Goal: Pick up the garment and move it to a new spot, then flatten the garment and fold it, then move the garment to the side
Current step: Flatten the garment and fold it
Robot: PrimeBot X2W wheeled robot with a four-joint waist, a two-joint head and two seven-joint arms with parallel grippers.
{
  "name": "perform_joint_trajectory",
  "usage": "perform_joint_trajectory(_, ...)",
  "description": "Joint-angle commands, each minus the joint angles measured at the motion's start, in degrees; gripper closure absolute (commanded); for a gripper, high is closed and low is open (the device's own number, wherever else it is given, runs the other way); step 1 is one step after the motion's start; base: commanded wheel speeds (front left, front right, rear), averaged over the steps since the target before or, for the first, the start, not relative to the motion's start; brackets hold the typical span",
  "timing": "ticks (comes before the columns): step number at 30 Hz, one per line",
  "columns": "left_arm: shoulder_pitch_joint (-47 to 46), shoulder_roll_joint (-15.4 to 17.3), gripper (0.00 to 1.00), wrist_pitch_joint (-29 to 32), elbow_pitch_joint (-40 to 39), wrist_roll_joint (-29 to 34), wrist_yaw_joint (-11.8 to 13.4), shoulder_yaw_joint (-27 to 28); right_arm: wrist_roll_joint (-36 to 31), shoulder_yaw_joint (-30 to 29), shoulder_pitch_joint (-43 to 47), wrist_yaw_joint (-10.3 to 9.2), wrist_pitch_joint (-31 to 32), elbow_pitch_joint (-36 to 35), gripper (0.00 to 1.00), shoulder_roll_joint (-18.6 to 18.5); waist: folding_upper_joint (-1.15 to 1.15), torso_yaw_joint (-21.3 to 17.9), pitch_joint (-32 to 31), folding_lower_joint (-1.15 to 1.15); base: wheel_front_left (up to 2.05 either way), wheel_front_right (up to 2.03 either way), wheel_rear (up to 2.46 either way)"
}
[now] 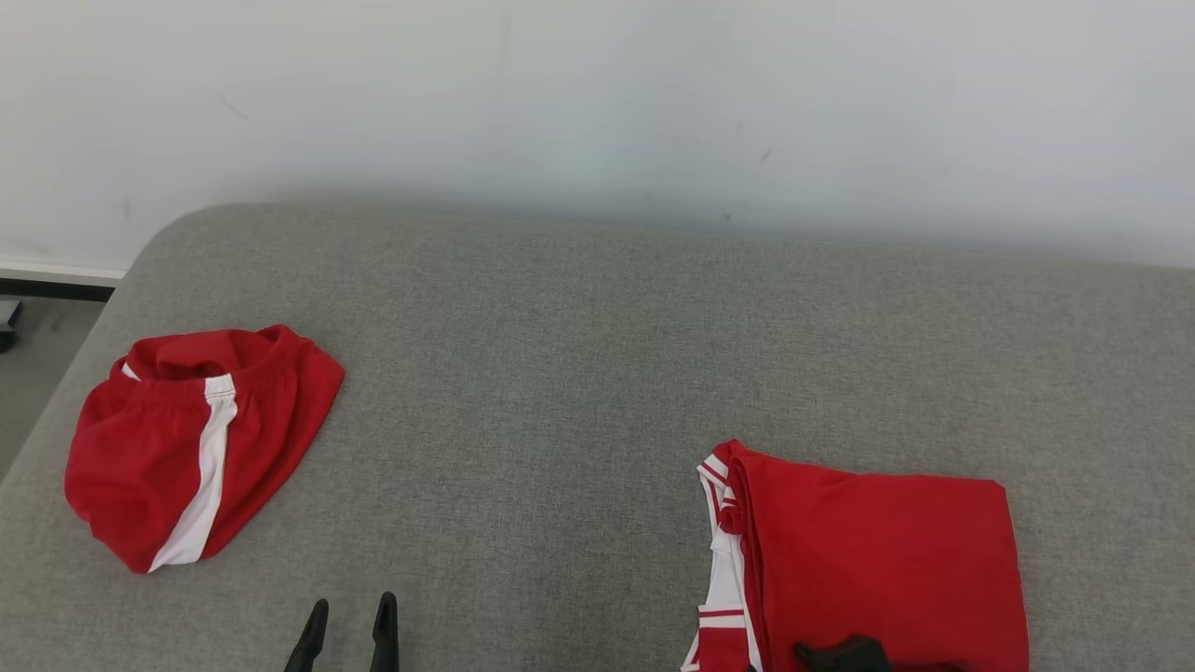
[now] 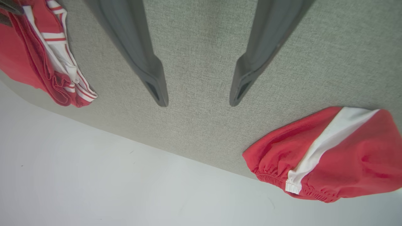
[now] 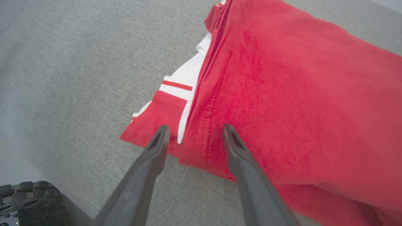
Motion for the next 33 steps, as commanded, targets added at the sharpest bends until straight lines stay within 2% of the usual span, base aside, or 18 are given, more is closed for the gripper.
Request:
perform_joint_trajectory(1, -0.59, -0.05, 0.00, -0.16, 0.21, -0.12, 0.08, -0.11, -0.30, -0.34, -0.59, -0.11, -0.76, 0.92, 0.34, -0.01, 0.00, 0.33, 0.07, 0.00, 0.00, 0.00, 0.00)
perform_joint_trajectory(3, -0.63, -0.10, 0.00, -0.16, 0.29, -0.22, 0.08, -0.21, -0.67, -0.68, -0.92, -0.11, -1.11, 1.60, 0.47, 0.02, 0.00, 0.60, 0.11, 0.00, 0.00, 0.00, 0.00)
perform_joint_trajectory(4, -0.63, -0.10, 0.00, -0.16, 0.29, -0.22, 0.08, -0.21, -0.67, -0.68, -0.92, -0.11, -1.11, 1.60, 0.47, 0.02, 0.00, 0.60, 0.11, 0.00, 0.00, 0.00, 0.00)
perform_joint_trajectory(5, -0.65, -0.13, 0.00, -0.16, 0.29, -0.25, 0.08, -0.24, -0.92, -0.84, -0.98, -0.11, -1.16, 1.90, 0.56, 0.01, 0.00, 0.73, 0.13, 0.00, 0.00, 0.00, 0.00)
perform_joint_trajectory(6, -0.63, -0.15, 0.00, -0.16, 0.30, -0.30, 0.08, -0.26, -0.97, -0.99, -0.99, -0.11, -1.24, 2.13, 0.73, 0.01, 0.00, 0.83, 0.15, 0.00, 0.00, 0.00, 0.00)
perform_joint_trajectory(7, -0.59, -0.13, 0.00, -0.16, 0.29, -0.35, 0.08, -0.23, -0.97, -1.14, -1.06, -0.11, -1.31, 2.29, 0.98, 0.00, 0.00, 0.92, 0.18, 0.00, 0.00, 0.00, 0.00)
perform_joint_trajectory(8, -0.55, -0.10, 0.00, -0.16, 0.27, -0.36, 0.08, -0.21, -0.91, -1.22, -1.11, -0.11, -1.36, 2.36, 1.00, 0.00, 0.00, 0.99, 0.19, 0.00, 0.00, 0.00, 0.00)
perform_joint_trajectory(21, -0.57, -0.02, 0.00, -0.16, 0.04, 0.05, 0.08, 0.25, 4.93, 4.93, -3.36, -0.11, -1.70, 1.58, 1.00, 0.00, 0.00, 0.80, 0.35, 0.00, 0.00, 0.00, 0.00)
perform_joint_trajectory(22, -0.62, -0.02, 0.00, -0.16, 0.04, 0.06, 0.08, 0.25, 5.42, 5.18, -3.34, -0.10, -1.68, 1.74, 0.73, 0.01, 0.00, 0.77, 0.34, 0.00, 0.00, 0.00, 0.00)
perform_joint_trajectory(23, -0.66, 0.00, 0.00, -0.16, 0.08, 0.07, 0.08, 0.22, 6.01, 5.28, -3.18, -0.11, -1.57, 1.98, 0.34, 0.02, 0.00, 0.75, 0.32, 0.00, 0.00, 0.00, 0.00)
perform_joint_trajectory(24, -0.66, 0.02, 0.00, -0.16, 0.11, 0.08, 0.08, 0.26, 6.46, 5.00, -2.96, -0.11, -1.40, 2.12, 0.00, 0.01, 0.00, 0.72, 0.24, 0.00, 0.00, 0.00, 0.00)
perform_joint_trajectory(28, -0.16, 0.23, 0.00, -0.16, 0.09, 0.13, 0.08, 0.86, 9.10, 3.52, -2.17, -0.11, -2.26, 0.95, 0.00, 0.01, 0.00, 0.25, -0.57, 0.00, 0.00, 0.00, 0.00)
perform_joint_trajectory(33, 1.27, 0.55, 0.00, -0.16, -0.94, 0.42, 0.08, 2.24, 16.06, 1.34, -0.33, -0.10, -5.72, -3.24, 0.00, -0.01, 0.00, -1.61, -2.51, 0.00, 0.00, 0.00, 0.00)
